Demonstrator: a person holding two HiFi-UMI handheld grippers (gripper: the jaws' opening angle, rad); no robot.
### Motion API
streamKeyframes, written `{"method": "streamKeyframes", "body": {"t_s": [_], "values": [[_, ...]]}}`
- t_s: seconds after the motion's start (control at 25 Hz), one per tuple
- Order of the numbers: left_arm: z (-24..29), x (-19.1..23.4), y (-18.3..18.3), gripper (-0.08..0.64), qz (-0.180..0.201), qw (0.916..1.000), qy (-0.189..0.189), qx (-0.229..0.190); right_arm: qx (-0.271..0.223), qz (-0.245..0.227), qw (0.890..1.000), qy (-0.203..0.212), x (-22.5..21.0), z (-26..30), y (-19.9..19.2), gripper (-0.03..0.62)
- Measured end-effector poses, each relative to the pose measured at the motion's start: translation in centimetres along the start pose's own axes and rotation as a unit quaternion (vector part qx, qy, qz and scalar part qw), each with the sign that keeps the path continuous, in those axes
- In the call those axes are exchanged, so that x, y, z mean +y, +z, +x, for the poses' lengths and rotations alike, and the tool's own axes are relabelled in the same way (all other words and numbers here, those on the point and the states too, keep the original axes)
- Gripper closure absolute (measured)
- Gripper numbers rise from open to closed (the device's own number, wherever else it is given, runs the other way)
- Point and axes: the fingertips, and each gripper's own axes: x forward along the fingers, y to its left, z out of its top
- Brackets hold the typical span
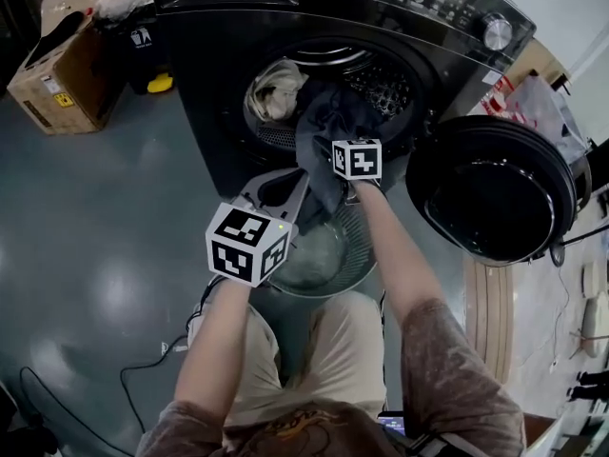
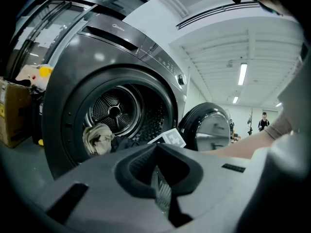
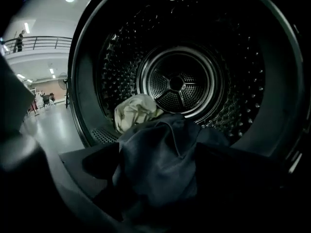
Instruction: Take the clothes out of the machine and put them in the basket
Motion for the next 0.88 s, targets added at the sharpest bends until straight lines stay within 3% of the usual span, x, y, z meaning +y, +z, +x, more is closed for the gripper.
{"method": "streamKeyframes", "body": {"t_s": [0.24,0.4,0.48,0.56,0.6,0.64,0.72,0.88], "values": [[0.5,0.6,-0.4,0.555,-0.018,0.9998,-0.002,0.008,0.048,-0.020,0.998,-0.026,-1.3,2.3,-1.5,0.092],[0.7,0.6,-0.4,0.555,-0.020,0.9998,-0.003,0.009,0.044,-0.023,0.998,-0.039,-1.5,2.4,-1.3,0.120],[0.7,0.6,-0.5,0.555,-0.022,0.9997,-0.002,0.010,0.034,-0.021,0.999,-0.035,-1.3,2.3,-1.3,0.170],[0.8,0.6,-0.6,0.555,-0.025,0.9996,0.000,0.010,0.025,-0.016,0.999,-0.031,-1.1,1.9,-1.5,0.262],[0.8,0.7,-0.6,0.555,-0.026,0.9996,0.001,0.010,0.022,-0.010,0.999,-0.034,-1.2,1.5,-1.5,0.328],[0.9,0.7,-0.6,0.555,-0.027,0.9996,0.002,0.011,0.020,-0.005,0.999,-0.039,-1.4,1.1,-1.5,0.435],[1.1,0.6,-0.8,0.555,-0.024,0.9996,0.003,0.015,0.018,-0.002,0.999,-0.039,-1.9,0.4,-1.5,0.516],[1.3,0.8,-1.0,0.555,-0.021,0.9995,0.009,0.021,0.007,0.012,1.000,-0.015,-1.4,-1.8,-1.5,0.557]]}}
